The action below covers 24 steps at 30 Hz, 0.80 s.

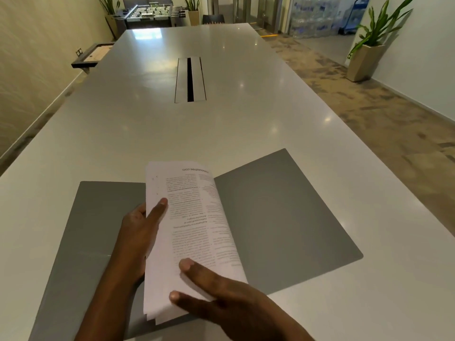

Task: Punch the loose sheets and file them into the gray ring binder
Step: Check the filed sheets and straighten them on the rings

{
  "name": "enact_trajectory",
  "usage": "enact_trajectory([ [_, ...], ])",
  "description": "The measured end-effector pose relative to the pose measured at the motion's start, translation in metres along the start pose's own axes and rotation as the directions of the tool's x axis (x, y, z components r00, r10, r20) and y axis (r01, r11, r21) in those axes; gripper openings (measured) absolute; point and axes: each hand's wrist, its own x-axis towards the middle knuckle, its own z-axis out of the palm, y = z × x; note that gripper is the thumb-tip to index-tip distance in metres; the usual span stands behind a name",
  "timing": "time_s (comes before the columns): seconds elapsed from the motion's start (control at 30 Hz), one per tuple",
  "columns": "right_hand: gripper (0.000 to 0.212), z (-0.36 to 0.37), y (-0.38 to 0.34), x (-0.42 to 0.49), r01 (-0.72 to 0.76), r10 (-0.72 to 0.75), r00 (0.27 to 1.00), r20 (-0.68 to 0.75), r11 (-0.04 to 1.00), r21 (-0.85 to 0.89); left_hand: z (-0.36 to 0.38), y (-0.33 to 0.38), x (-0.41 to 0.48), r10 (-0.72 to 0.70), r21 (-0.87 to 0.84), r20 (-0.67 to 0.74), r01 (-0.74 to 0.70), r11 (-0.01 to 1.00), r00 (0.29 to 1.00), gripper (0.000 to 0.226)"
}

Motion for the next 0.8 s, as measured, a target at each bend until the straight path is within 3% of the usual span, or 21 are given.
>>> enact_trajectory([
  [0.1,0.059,0.008,0.010,0.009,0.116,-0.117,0.993,-0.020,0.993,-0.039,-0.002,-0.005,0.001,0.046,0.050,0.033,-0.047,0.998,0.998,0.016],
  [0.13,0.059,0.012,0.015,0.011,0.175,-0.169,0.983,0.077,0.982,-0.073,-0.002,-0.005,0.001,0.053,0.080,0.036,-0.055,0.995,0.998,0.018],
  [0.17,0.057,0.013,0.021,0.012,0.181,-0.149,0.977,0.153,0.958,-0.221,-0.001,-0.005,0.001,0.053,0.096,0.034,-0.056,0.994,0.998,0.018],
  [0.2,0.058,0.012,0.027,0.011,0.221,-0.191,0.975,0.112,0.879,-0.422,-0.002,-0.005,0.001,0.048,0.096,0.033,-0.051,0.994,0.998,0.018],
  [0.27,0.063,0.006,0.042,0.004,0.210,-0.281,0.958,-0.057,0.824,-0.526,-0.003,-0.005,0.002,0.036,0.079,0.022,-0.038,0.996,0.999,0.016],
  [0.37,0.060,-0.009,0.050,0.005,0.036,-0.151,0.887,-0.437,0.965,-0.260,-0.002,-0.003,0.003,0.037,0.082,0.001,-0.037,0.996,0.999,0.013],
  [0.43,0.052,-0.022,0.044,0.014,-0.097,0.058,0.846,-0.530,0.994,-0.045,0.003,0.005,0.003,0.033,0.052,0.005,-0.033,0.998,0.999,0.012],
  [0.57,0.038,-0.054,0.043,0.026,-0.145,0.342,0.855,-0.391,0.880,0.453,0.026,0.029,-0.005,0.012,-0.097,0.122,-0.001,0.995,0.992,0.024],
  [0.8,0.069,-0.114,0.047,0.030,-0.121,0.414,0.826,-0.384,0.794,0.595,0.071,0.045,0.001,0.039,-0.077,0.317,-0.015,0.997,0.948,0.055],
])
